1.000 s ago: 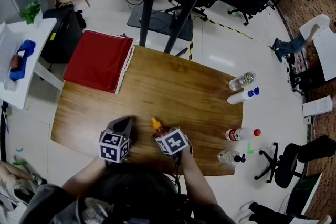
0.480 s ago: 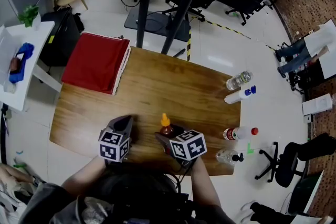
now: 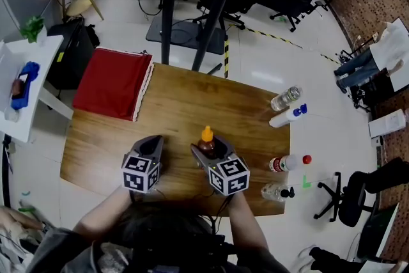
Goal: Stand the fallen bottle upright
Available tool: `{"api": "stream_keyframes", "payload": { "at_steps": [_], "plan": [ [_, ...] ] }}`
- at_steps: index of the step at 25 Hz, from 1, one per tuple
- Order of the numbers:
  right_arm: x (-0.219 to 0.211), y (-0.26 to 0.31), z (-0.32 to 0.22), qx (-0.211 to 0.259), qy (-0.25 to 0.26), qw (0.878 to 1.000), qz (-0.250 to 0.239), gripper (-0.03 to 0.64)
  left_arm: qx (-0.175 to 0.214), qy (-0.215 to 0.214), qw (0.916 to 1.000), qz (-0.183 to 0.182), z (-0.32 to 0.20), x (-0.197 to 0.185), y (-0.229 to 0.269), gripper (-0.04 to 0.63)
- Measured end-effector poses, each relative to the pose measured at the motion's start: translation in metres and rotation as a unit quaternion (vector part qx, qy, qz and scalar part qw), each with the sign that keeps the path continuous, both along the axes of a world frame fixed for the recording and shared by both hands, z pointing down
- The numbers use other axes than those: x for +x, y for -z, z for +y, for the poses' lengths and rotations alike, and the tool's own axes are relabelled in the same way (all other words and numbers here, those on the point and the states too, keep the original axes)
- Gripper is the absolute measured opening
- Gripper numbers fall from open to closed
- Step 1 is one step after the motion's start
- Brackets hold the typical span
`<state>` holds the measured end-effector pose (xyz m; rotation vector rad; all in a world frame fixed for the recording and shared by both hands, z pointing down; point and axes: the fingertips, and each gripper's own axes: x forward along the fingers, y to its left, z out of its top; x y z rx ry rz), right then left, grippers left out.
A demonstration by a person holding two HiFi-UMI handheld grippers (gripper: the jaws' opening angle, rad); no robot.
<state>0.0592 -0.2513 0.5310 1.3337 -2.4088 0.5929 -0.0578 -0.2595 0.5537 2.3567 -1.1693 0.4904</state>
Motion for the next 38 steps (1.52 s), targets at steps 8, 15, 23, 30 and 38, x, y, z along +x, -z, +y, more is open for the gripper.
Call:
{"api": "stream_keyframes", "payload": {
  "at_steps": [8,15,23,30,38],
  "plan": [
    [0.030,-0.006,-0.031,0.103,-0.087,0.991,-0.008,0.284,0.017,-0.005,0.9998,-0.008,-0.018,0.018,0.002,0.023],
    [0.051,-0.019,-0.053,0.148,-0.133,0.980,-0.004,0.284,0.021,-0.006,0.9996,-0.021,-0.036,0.031,-0.004,0.023],
    [0.070,-0.028,-0.061,0.187,-0.147,0.971,0.004,0.284,0.026,-0.013,0.9992,-0.026,-0.047,0.054,-0.016,0.023],
    [0.077,-0.038,-0.058,0.190,-0.137,0.972,-0.003,0.284,0.014,-0.008,0.9994,-0.029,-0.049,0.067,-0.029,0.023],
    [0.088,-0.046,-0.049,0.193,-0.137,0.972,-0.005,0.285,0.012,-0.006,0.9992,-0.037,-0.046,0.077,-0.031,0.023]
  ]
}}
